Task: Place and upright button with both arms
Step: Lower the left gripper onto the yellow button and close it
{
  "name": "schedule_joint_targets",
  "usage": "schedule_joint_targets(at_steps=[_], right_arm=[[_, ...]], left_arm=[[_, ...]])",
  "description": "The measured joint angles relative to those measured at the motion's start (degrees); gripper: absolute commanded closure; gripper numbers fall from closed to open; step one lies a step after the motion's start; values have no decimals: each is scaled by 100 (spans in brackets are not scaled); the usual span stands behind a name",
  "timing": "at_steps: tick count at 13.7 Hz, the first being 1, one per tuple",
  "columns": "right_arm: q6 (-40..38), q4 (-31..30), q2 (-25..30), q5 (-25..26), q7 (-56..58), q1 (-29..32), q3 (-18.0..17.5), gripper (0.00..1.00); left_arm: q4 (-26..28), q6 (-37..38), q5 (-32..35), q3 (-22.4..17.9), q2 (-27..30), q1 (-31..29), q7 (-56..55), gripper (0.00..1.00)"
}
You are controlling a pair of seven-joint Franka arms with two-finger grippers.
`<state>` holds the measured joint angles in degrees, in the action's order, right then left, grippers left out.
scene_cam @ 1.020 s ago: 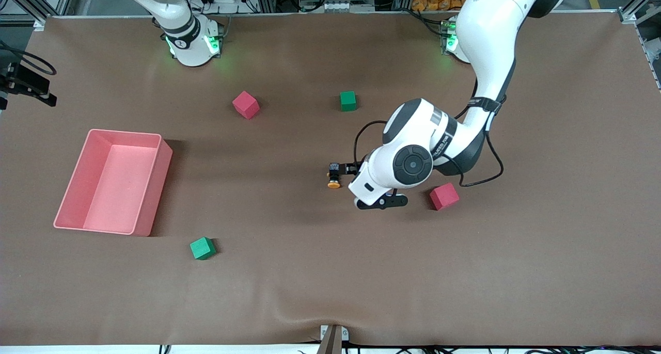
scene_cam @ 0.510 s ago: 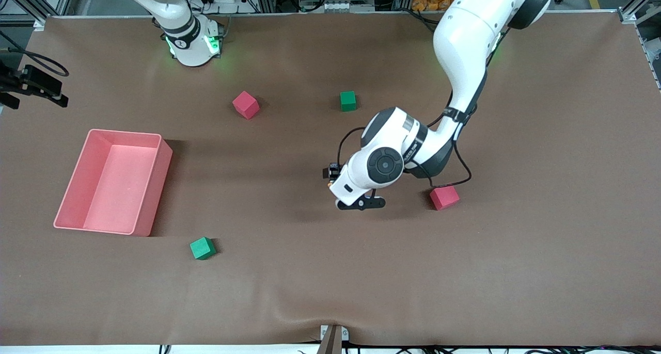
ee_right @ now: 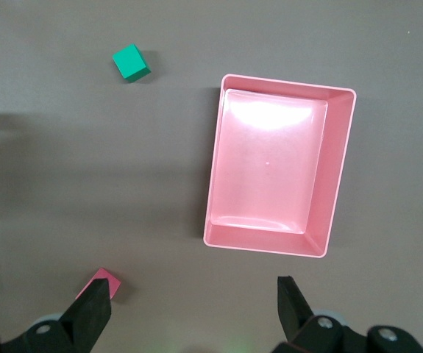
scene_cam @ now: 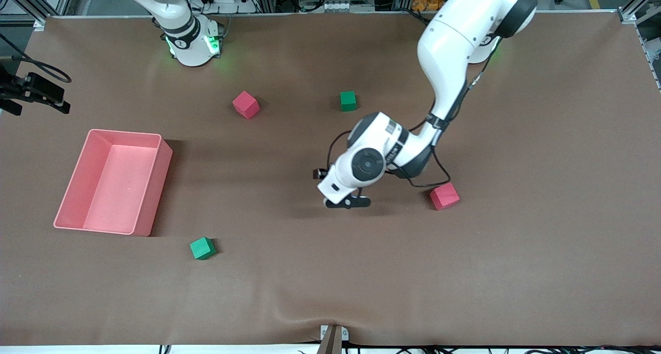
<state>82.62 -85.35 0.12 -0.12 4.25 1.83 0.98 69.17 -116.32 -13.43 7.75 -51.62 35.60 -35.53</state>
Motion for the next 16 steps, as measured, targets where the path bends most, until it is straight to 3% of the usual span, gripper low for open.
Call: schedule_joint_targets(at_steps=[5, 16], right_arm=[[-39, -22, -3, 0, 0, 4, 27, 0], [-107, -23, -3, 0, 0, 10, 46, 0]], left_arm=[[2, 71, 805, -67, -35, 330, -6, 0], [7, 116, 713, -115, -255, 330, -6, 4]])
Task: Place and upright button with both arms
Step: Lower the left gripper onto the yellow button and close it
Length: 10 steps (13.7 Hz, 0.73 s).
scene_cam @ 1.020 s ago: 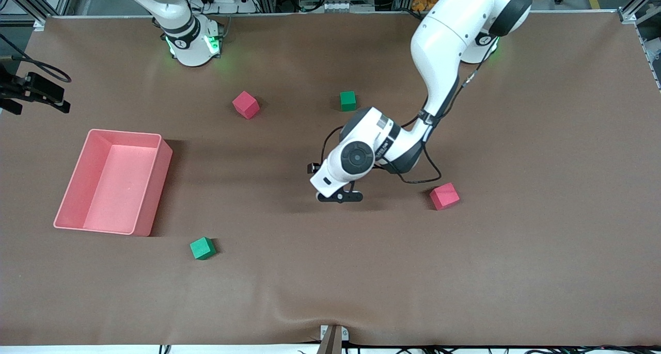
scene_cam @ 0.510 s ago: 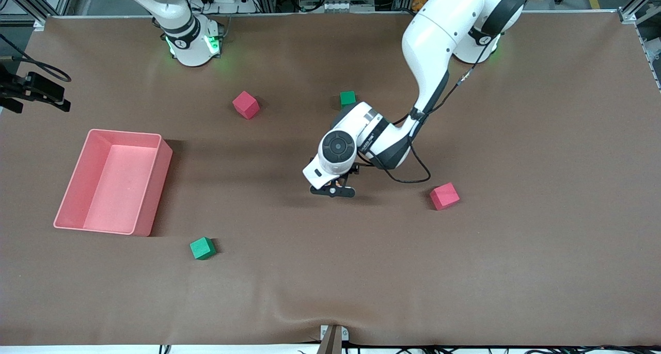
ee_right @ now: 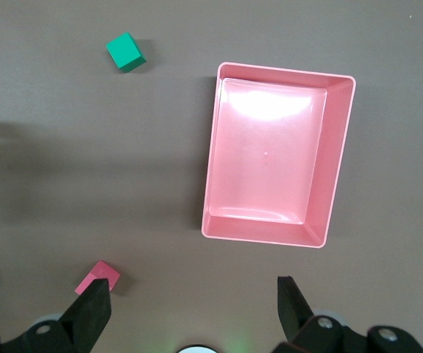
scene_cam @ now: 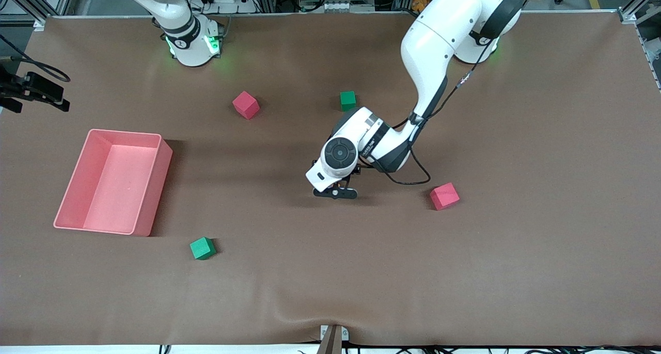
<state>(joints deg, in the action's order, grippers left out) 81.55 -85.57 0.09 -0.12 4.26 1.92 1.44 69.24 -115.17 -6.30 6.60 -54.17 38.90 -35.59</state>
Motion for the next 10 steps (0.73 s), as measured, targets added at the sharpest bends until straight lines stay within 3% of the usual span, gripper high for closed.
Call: schedule_joint_targets(at_steps=[5, 10], right_arm=[[-8, -2, 0, 0, 0, 0, 0, 0], [-28, -7, 0, 0, 0, 0, 0, 0]], left_arm=[[-7, 20, -28, 0, -45, 0, 0, 18], [-8, 50, -31, 2, -45, 8, 0, 19]])
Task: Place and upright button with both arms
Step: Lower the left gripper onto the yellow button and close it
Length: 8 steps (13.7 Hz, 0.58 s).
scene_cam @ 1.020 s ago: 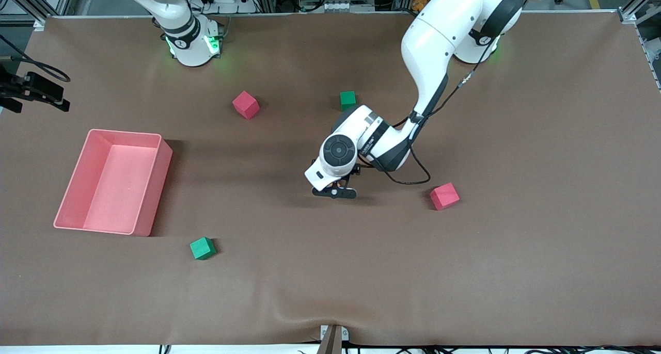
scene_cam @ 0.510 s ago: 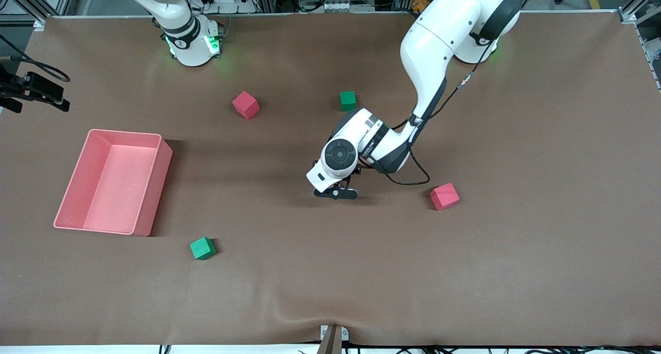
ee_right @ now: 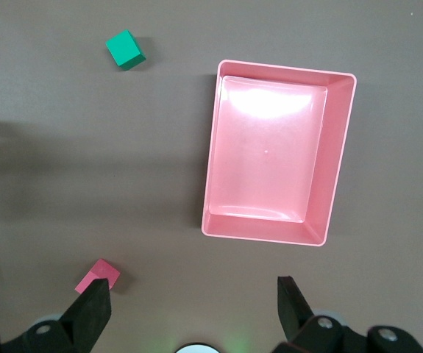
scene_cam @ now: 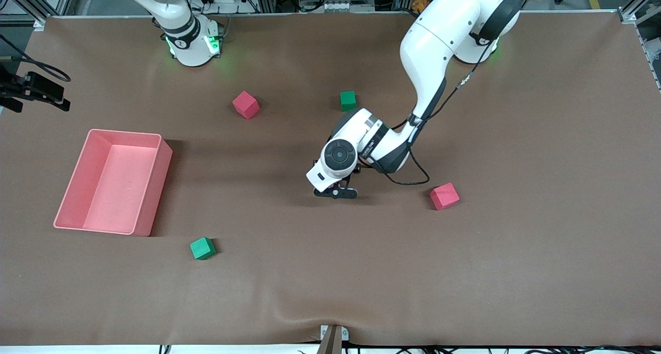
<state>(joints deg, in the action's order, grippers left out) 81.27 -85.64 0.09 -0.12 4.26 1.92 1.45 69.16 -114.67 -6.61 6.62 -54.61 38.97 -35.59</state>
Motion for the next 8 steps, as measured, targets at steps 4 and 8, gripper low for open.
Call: schedule_joint_targets(at_steps=[4, 8], right_arm=[[0, -1, 0, 0, 0, 0, 0, 0], [-1, -1, 0, 0, 0, 0, 0, 0]], left_arm=[[2, 2, 0, 1, -8, 7, 0, 31], [2, 2, 0, 2, -35, 17, 0, 46]])
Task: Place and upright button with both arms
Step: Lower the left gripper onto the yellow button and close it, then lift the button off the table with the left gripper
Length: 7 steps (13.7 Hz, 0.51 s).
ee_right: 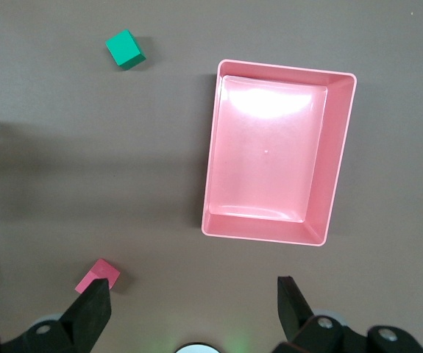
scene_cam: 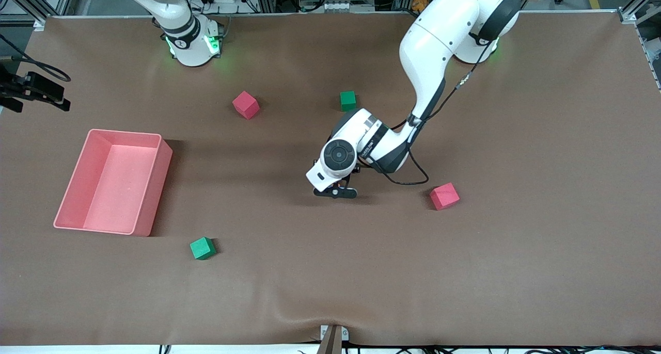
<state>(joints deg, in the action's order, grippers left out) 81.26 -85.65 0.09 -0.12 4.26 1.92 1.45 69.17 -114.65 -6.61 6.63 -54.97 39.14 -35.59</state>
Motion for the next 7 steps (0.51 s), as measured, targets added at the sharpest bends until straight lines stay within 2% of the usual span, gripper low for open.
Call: schedule_joint_targets(at_steps=[4, 7], right_arm=[[-8, -3, 0, 0, 0, 0, 0, 0], [-9, -4, 0, 0, 0, 0, 0, 0]], left_arm=[[0, 0, 0, 2, -12, 25, 0, 74], [-20, -2, 0, 2, -12, 29, 0, 74]])
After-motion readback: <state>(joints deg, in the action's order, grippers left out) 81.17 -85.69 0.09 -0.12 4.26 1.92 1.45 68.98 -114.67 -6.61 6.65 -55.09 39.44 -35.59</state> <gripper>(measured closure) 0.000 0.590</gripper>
